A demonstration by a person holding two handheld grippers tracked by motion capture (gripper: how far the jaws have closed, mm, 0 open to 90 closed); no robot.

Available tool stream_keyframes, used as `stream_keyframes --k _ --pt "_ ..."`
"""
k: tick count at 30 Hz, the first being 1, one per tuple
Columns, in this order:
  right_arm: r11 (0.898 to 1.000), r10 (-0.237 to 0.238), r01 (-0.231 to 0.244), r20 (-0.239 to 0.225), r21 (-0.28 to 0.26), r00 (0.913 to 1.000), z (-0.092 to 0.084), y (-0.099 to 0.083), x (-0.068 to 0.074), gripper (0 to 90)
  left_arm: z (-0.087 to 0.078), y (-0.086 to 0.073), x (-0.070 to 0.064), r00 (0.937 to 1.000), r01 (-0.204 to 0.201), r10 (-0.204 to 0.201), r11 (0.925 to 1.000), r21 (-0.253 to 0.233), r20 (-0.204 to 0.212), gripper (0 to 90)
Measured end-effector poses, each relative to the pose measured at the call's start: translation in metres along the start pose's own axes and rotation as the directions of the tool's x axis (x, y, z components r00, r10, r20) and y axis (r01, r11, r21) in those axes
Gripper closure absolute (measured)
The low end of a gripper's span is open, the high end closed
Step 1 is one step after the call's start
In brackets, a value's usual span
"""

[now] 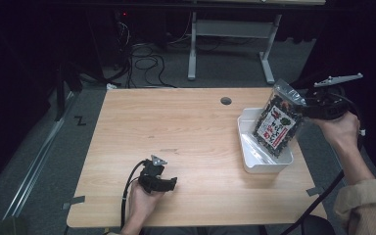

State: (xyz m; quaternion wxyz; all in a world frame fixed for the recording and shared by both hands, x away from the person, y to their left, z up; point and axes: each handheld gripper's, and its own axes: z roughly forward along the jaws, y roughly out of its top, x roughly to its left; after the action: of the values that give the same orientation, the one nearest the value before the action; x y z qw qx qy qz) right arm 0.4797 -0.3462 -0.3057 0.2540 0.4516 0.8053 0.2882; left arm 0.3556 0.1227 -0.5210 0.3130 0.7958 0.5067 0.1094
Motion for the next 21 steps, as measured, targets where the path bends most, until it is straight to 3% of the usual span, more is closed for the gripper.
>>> stream_keyframes --k 7,11,13,15,21 --pt "0.998 -0.022 0.019 -0.051 -0.06 0.9984 -0.013 0.001 0.016 48.8 0.0 0.0 0.0 1.0 -0.001 0.001 1.0 0.0 0.0 28.1" --pt "0.997 -0.025 0.016 -0.106 -0.08 0.9941 -0.014 -0.001 0.029 45.9 -0.001 0.0 0.0 1.0 -0.003 0.003 1.0 0.001 0.002 28.1" --pt "0.996 -0.033 0.02 -0.148 -0.09 0.9885 -0.015 -0.003 0.041 45.9 -0.001 0.0 0.0 1.0 -0.002 0.002 1.0 -0.001 0.003 28.1" --pt "0.996 -0.034 0.019 -0.157 -0.093 0.987 -0.015 -0.004 0.044 45.7 -0.001 0.0 0.0 1.0 -0.003 0.003 1.0 -0.001 0.003 28.0" --pt "0.995 -0.045 0.021 -0.246 -0.099 0.9683 -0.012 -0.01 0.065 45.6 -0.001 0.0 0.0 1.0 -0.003 0.003 1.0 -0.005 0.002 28.1"
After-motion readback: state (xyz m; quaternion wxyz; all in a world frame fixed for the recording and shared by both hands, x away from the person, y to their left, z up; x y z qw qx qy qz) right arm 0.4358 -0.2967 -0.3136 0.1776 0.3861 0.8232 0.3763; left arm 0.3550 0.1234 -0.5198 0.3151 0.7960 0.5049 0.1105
